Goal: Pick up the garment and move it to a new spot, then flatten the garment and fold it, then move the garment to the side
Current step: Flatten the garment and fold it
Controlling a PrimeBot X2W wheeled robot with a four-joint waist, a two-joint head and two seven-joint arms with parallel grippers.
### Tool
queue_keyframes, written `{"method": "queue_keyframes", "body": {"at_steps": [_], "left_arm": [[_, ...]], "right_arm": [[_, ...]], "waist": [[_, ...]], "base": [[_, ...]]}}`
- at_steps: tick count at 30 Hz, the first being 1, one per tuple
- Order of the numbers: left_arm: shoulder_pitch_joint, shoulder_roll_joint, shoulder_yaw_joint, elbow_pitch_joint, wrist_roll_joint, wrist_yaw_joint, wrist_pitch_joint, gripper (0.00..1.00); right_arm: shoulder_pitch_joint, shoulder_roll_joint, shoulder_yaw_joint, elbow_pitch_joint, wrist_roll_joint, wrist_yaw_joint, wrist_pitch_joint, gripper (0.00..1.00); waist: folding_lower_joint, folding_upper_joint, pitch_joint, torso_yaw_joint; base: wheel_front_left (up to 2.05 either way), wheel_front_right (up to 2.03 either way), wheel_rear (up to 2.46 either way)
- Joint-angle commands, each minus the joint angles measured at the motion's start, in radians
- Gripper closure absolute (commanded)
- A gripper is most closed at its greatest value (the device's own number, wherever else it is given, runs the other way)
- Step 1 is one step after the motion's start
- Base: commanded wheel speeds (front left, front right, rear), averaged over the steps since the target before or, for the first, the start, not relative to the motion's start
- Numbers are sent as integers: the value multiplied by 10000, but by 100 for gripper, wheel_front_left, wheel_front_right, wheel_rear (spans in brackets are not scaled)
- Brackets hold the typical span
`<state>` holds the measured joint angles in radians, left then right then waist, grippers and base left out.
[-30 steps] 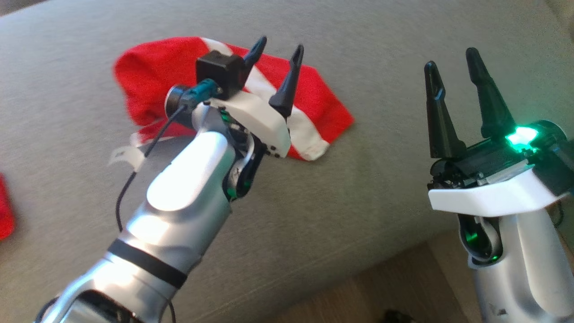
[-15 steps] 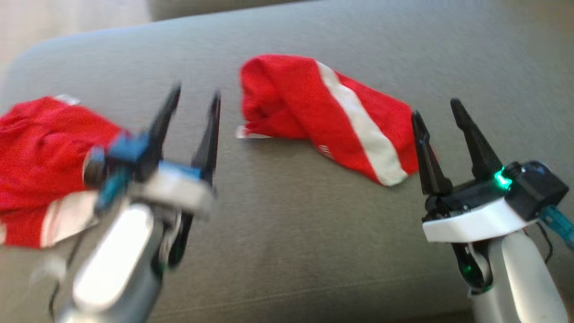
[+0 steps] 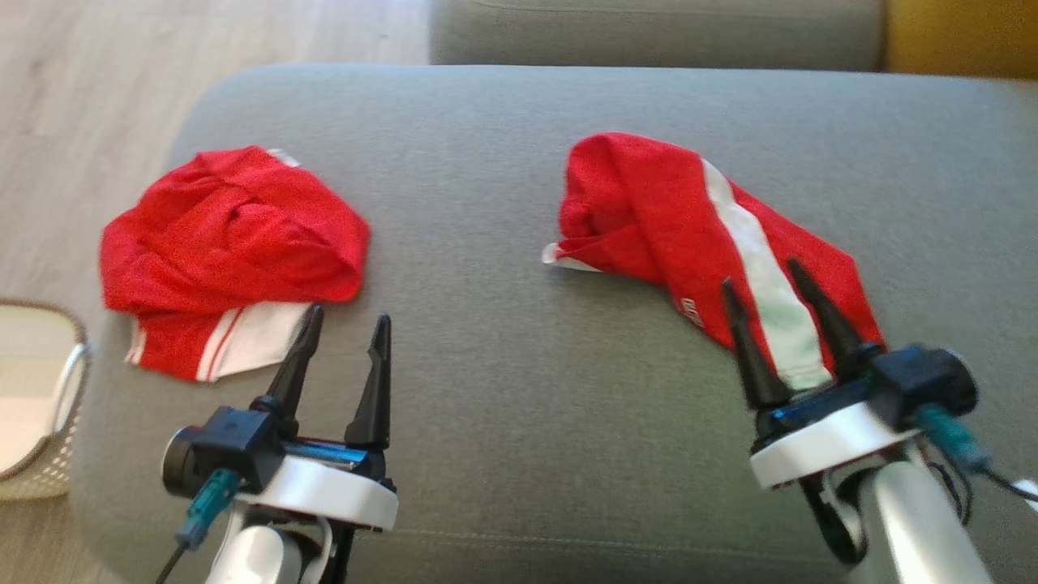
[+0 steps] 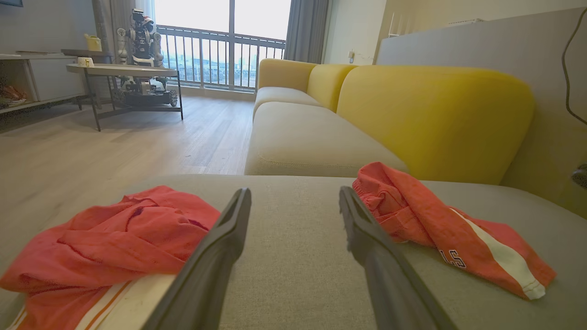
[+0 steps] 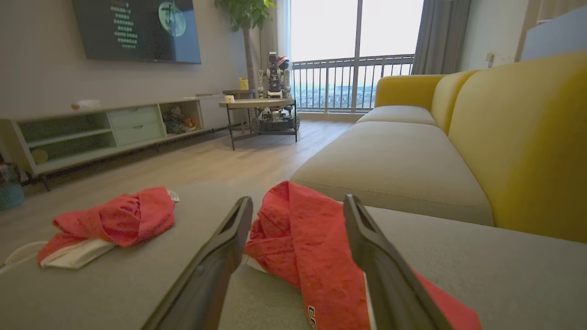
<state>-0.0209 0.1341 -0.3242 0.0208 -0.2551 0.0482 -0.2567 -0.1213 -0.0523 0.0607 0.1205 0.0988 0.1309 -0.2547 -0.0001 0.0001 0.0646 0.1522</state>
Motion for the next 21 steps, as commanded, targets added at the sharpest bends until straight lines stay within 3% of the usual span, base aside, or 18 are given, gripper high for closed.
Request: {"method": "queue_keyframes", "body": {"at_steps": [1, 11, 21], "left_arm": [[-369, -76, 498, -295, 213, -131, -50, 0], [-380, -719, 902, -167, 830, -953, -51, 0], [-730, -833, 623, -108, 624, -1016, -51, 0]], "right_arm": [[-401, 20, 288, -129, -465, -2, 16, 0], [-1922, 20, -513, 1786, -1722, -2, 495, 0], [-3664, -105, -2084, 3750, -2847, -2, 812, 0]], "waist": [[1, -1, -102, 359], [1, -1, 647, 1611], [1, -1, 1643, 2495]], "base": [[0, 0, 0], [0, 0, 0], [0, 0, 0]]}}
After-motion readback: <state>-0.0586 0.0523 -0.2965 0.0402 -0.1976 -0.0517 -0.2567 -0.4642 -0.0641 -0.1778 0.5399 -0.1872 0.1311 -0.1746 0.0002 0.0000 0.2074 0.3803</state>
